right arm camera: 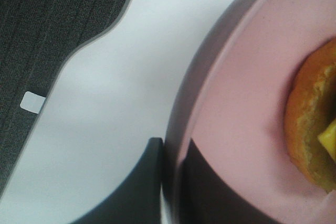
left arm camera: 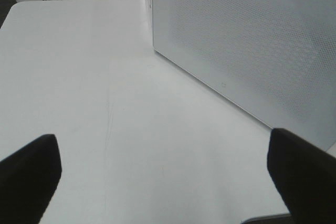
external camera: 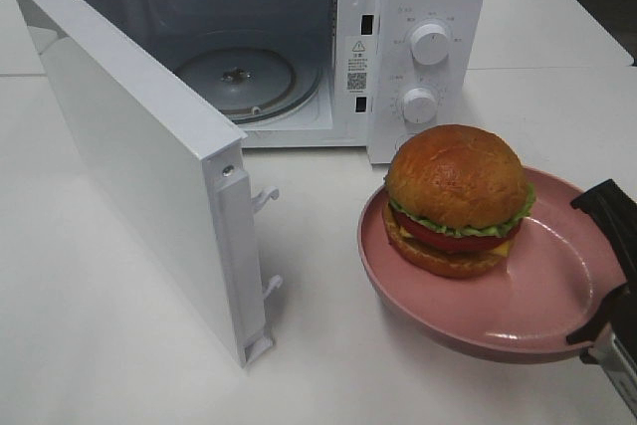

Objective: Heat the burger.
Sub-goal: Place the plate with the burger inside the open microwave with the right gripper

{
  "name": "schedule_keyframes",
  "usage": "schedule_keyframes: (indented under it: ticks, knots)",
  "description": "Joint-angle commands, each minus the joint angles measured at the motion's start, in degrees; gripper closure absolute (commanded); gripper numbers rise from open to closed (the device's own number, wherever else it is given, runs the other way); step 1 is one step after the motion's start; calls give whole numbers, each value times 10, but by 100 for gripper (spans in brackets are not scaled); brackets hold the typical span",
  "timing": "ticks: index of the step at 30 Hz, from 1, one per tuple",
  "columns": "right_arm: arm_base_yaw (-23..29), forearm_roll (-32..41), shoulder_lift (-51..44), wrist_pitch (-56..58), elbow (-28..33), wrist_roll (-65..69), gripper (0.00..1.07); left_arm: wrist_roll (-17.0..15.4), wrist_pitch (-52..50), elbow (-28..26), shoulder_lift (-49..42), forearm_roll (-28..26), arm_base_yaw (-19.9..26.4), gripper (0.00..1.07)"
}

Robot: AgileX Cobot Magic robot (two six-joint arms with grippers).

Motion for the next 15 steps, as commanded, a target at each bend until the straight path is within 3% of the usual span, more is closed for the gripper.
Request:
schedule_keyframes:
  ticks: [1, 15]
  knots:
    - [2, 0, 12, -52, -22, 1, 107, 0, -8, 2, -6, -6, -2, 7]
    - [2, 0, 97, -47, -113, 1, 107, 0, -8, 2, -6, -6, -2, 7]
